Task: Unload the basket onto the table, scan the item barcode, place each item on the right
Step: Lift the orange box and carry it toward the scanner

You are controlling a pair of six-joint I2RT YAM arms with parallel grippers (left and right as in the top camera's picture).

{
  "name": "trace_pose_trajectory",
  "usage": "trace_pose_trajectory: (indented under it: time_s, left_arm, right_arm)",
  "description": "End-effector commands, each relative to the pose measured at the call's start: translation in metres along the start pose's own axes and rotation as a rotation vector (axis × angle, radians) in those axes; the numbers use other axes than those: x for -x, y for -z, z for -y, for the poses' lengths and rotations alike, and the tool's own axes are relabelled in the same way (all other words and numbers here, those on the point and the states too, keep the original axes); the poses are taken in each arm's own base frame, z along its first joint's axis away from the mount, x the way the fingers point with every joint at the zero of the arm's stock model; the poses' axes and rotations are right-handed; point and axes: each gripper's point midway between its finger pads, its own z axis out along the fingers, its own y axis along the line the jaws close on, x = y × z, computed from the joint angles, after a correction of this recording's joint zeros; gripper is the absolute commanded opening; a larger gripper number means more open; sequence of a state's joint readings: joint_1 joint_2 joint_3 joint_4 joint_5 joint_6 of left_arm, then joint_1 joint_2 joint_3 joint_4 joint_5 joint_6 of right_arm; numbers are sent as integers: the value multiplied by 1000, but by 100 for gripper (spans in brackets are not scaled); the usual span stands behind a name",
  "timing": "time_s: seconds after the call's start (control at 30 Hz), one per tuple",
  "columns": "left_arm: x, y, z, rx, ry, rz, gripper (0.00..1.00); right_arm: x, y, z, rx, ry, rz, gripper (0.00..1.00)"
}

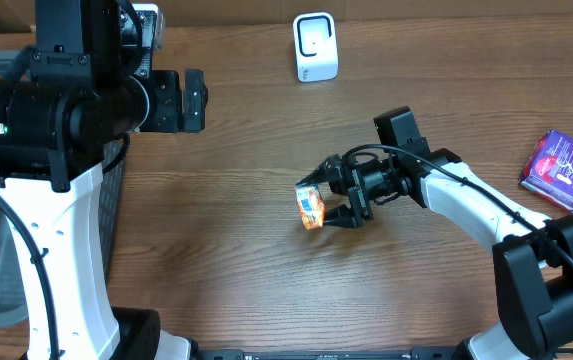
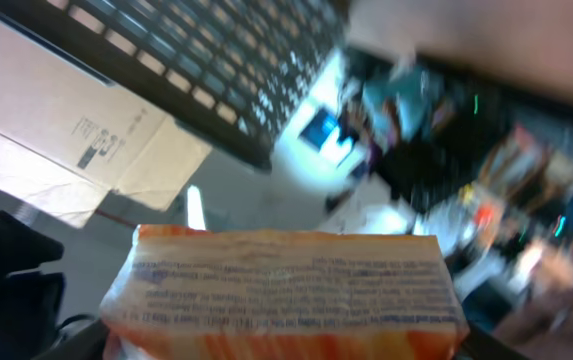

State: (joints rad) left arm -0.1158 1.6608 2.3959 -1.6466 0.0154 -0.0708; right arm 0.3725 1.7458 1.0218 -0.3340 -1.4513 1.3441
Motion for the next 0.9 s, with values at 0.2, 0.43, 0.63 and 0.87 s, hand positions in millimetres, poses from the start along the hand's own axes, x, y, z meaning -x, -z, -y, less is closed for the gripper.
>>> trace_pose_trajectory:
  time_s: [0.2,0.43,0.63,0.87]
  left_arm:
    - [3,2,1,-8,-16,10,100]
    - [3,2,1,-8,-16,10,100]
    - [3,2,1,-8,-16,10,100]
    - [3,2,1,-8,-16,10,100]
  right_arm:
    - [107,61,-97,-1,848,823,67]
    - [134,161,-148,-84,1001,1526,65]
    - [141,189,-175,-259,1145,1724,66]
    - [172,191,-222,-406,1323,1773,68]
